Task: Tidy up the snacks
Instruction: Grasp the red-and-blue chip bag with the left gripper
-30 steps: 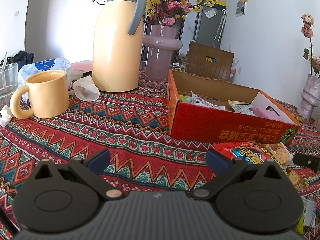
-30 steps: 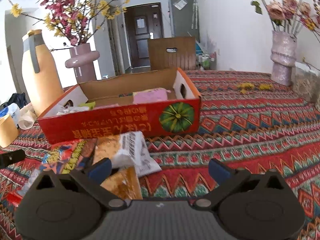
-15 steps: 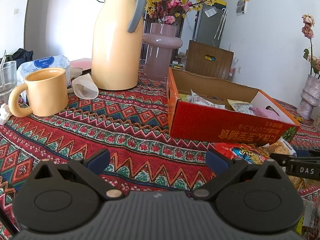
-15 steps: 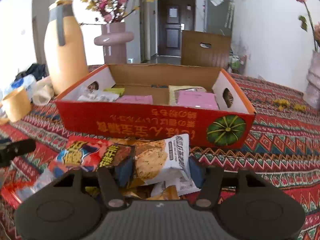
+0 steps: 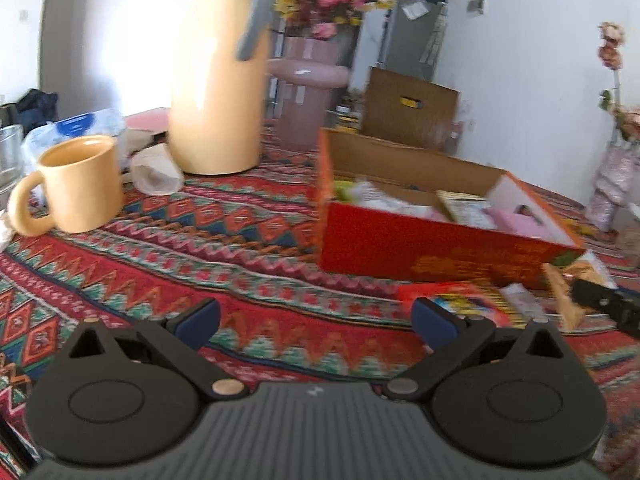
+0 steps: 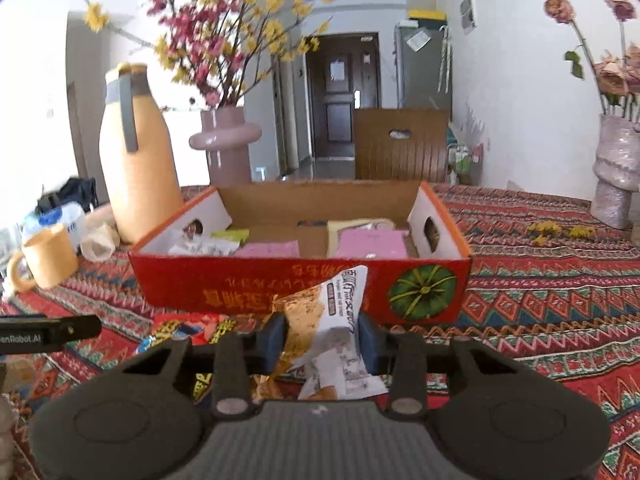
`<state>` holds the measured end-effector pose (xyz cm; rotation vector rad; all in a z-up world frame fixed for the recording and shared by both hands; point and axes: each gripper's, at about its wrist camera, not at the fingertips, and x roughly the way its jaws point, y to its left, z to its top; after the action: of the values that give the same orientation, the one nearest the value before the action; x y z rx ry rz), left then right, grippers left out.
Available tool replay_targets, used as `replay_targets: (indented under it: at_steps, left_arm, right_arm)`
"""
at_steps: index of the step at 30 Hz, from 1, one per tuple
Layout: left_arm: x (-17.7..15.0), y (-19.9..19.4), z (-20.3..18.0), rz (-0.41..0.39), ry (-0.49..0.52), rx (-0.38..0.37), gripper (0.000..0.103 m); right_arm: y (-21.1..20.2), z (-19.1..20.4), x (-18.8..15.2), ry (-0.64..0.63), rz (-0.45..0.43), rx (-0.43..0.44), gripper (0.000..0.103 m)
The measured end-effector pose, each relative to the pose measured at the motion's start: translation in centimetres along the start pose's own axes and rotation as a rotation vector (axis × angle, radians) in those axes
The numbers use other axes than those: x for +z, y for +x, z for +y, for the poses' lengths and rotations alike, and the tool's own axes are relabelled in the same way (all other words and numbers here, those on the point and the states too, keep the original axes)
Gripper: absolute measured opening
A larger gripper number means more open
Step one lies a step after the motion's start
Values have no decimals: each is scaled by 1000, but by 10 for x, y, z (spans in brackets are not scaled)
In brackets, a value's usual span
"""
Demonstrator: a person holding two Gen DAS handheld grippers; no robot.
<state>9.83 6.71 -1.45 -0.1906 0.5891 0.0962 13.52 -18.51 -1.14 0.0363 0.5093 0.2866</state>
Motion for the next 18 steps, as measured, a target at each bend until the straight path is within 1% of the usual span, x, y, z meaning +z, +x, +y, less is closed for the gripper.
replay_targets:
  at_steps: [3,9,13,18]
  left_arm:
    - [7,-7,-24,22,35,-46,103]
    - [13,-2,-75,109,115,-58,103]
    - [10,7,-100,160,149,-41,103]
    - [3,22,-117,223,173,26,103]
  right_arm:
    - [-9,-10,-2,30,-22,-2,38]
    - [-24,-29,-10,81,-43,-5,38]
    - [-33,-40,-15,105,-53,-4,38]
    - [-37,-51,-22,137,-53,4,38]
